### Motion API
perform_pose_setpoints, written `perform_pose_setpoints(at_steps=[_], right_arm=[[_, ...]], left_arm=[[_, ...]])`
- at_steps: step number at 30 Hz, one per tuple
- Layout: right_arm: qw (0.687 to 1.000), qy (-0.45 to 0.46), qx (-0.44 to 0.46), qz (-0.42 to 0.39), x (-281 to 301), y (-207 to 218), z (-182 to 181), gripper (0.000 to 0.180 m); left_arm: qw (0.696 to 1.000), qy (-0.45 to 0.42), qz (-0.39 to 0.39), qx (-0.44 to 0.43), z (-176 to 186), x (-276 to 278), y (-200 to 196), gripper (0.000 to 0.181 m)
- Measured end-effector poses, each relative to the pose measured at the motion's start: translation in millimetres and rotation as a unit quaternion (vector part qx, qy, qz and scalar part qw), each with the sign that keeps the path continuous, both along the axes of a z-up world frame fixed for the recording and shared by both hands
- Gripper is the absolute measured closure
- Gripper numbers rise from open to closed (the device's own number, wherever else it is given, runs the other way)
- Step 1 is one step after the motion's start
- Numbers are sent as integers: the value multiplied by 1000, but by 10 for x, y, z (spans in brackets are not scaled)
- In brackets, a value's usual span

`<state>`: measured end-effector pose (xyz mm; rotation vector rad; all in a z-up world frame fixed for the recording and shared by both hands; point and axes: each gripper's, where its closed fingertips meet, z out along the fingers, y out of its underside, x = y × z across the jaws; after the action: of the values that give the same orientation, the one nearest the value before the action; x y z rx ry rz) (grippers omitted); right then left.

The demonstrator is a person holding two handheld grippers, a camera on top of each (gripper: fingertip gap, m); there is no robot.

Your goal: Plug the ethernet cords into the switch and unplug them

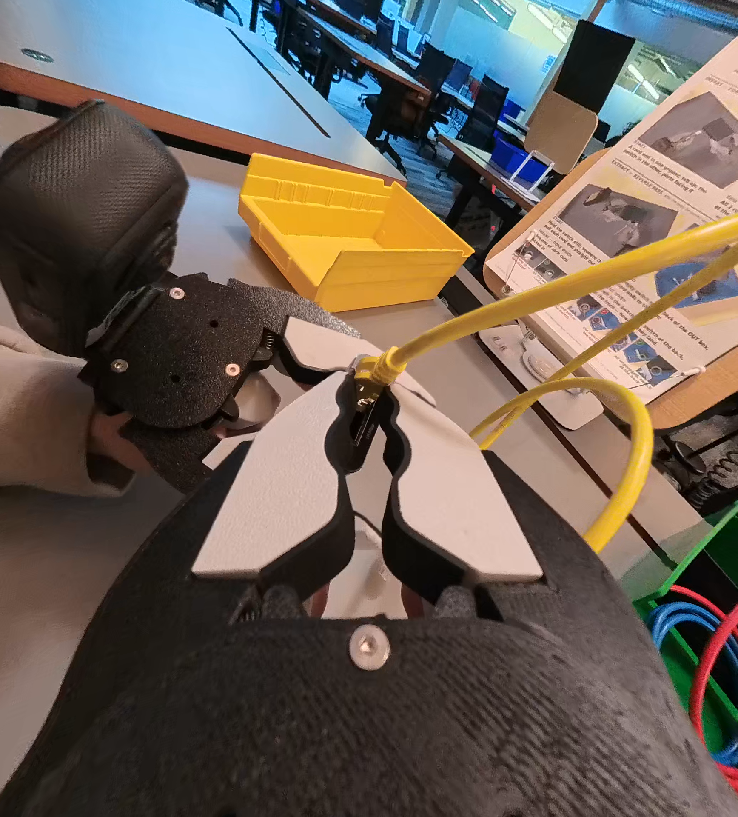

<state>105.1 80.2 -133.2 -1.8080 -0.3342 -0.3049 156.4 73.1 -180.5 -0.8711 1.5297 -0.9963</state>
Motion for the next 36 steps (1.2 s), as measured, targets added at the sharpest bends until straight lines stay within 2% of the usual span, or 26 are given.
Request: perform_pose_setpoints(at_steps=[7, 12, 17, 32, 36], right_arm=[[999, -47, -24, -4, 17, -15, -36, 167], [1000, 0, -14, -4, 60, -7, -46, 168], [1000, 9, -6, -4, 33, -16, -40, 168], [1000, -3, -5, -28, 21, -21, -36, 167], [998, -42, -24, -45, 37, -22, -78, 167]], left_arm=[[1000, 22, -17, -12, -56, 23, -49, 104], [998, 40, -33, -38, -71, 32, -89, 104], [997, 39, -53, -42, -66, -1, -128, 104], [1000, 30, -4, -8, -63, 19, -39, 104], [998, 41, -32, -38, -114, 15, -97, 104]])
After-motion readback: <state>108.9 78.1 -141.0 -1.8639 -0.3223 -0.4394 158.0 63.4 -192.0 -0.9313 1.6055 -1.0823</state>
